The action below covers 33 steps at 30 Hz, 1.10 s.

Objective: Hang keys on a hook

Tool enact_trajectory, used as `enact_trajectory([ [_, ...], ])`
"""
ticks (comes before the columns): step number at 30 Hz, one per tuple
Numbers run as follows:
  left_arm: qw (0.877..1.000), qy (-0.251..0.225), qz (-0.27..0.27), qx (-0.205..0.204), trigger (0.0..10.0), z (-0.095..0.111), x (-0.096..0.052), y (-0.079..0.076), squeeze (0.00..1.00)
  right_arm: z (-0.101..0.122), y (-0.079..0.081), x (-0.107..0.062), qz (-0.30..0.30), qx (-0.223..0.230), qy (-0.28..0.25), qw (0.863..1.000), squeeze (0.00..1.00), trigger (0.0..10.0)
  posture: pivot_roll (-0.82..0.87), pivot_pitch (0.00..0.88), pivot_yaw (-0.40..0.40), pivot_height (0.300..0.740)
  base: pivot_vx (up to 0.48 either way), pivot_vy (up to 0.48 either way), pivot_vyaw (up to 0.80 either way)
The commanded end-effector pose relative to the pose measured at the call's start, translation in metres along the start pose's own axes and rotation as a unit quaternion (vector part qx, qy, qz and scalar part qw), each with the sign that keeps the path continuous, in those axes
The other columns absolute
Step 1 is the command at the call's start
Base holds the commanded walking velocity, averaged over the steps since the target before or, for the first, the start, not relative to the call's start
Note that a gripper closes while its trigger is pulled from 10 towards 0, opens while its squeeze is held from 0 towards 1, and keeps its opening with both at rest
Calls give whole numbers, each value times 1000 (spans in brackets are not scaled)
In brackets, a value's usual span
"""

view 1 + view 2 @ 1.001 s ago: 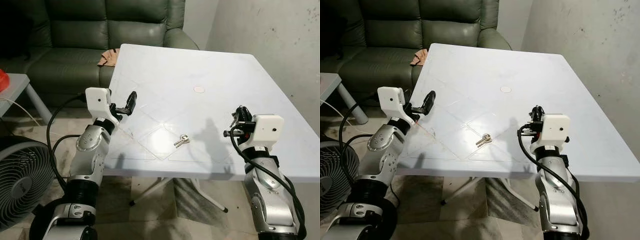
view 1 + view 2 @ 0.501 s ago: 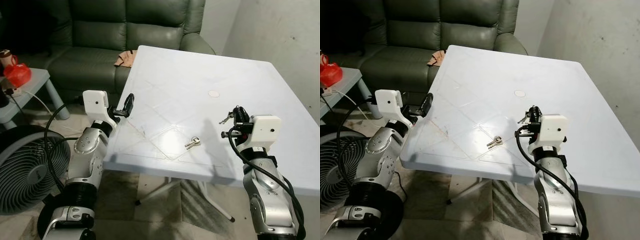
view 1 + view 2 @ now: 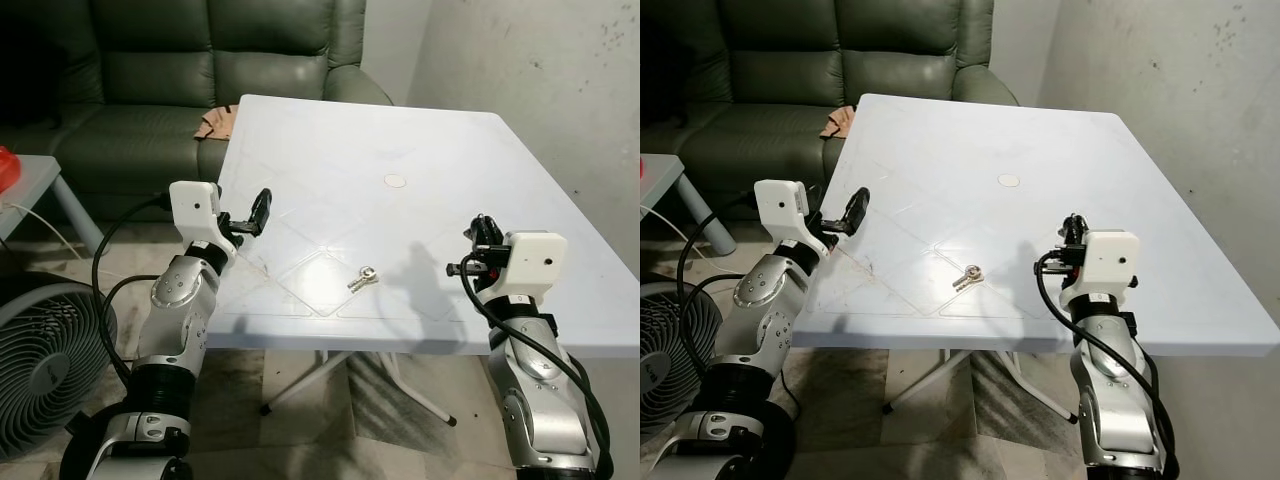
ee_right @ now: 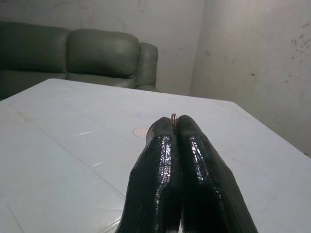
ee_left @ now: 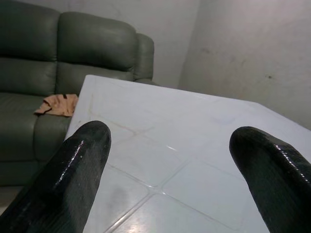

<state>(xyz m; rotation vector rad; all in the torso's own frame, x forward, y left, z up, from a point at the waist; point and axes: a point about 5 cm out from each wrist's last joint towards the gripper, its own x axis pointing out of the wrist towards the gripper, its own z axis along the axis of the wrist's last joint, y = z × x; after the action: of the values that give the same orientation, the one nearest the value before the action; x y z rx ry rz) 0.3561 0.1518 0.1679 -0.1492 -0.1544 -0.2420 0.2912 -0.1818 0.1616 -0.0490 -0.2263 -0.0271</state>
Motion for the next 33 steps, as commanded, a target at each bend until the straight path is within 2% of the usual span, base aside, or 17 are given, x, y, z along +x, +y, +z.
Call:
enact_trajectory([
  [1,1000,-3,1,5,10000,4,2,0,0,3,-1,0,-2,0,-3,1000,0,10000,-44,47,-32,740,0,0,-756],
  [7,1000,0,3,-7,10000,3,3,-1,0,3,-2,0,-2,-2,-2,1000,0,10000,-46,48,-33,740,0,0,-756],
  [33,1000,3,9,3,10000,3,5,-2,0,2,-1,1,-1,-3,1,1000,0,10000,-45,36,-34,740,0,0,-754],
])
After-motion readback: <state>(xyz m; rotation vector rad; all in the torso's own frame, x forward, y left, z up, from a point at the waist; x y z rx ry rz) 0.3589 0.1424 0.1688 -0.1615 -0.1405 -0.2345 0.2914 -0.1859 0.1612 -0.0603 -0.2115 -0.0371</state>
